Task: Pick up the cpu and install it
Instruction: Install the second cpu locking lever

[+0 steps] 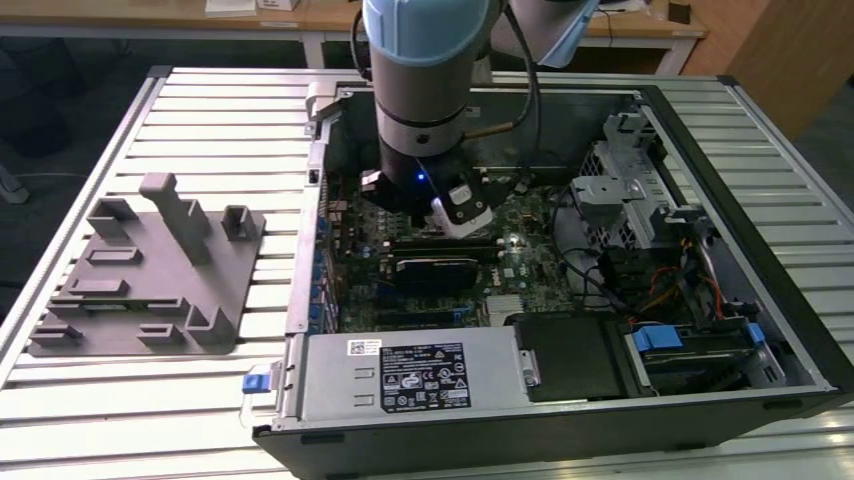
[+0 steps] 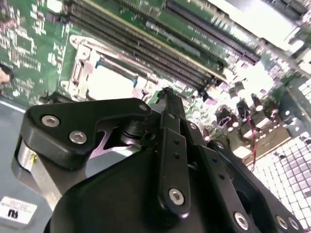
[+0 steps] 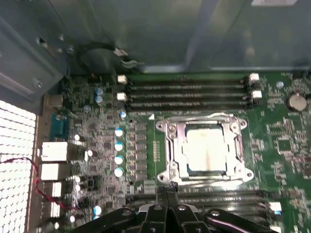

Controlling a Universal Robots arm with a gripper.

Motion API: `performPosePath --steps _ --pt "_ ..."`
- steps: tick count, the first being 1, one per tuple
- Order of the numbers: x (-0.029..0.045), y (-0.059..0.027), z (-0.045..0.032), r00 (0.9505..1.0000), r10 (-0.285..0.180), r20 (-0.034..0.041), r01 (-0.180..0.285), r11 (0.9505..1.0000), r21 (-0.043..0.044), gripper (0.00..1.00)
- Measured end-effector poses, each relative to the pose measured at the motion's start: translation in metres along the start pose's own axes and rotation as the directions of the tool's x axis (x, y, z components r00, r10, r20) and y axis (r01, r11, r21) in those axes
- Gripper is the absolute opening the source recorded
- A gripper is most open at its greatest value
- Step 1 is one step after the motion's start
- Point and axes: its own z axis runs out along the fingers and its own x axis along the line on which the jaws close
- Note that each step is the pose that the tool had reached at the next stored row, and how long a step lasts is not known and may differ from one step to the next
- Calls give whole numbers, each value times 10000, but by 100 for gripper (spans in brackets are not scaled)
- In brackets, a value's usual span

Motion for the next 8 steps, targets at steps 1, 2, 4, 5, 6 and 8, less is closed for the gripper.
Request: performPosePath --steps 1,2,4,5,6,8 --pt "-12 4 1 10000 20 8 -20 10000 98 11" --pt "-26 8 3 10000 36 17 -36 9998 181 11" --pt "-60 18 6 10000 53 28 -54 9995 314 11" --pt "-78 25 8 10000 55 32 -56 9993 374 11" --pt "-92 33 10 10000 54 33 -56 9991 418 11" --pt "-119 61 17 10000 52 37 -54 9987 499 11"
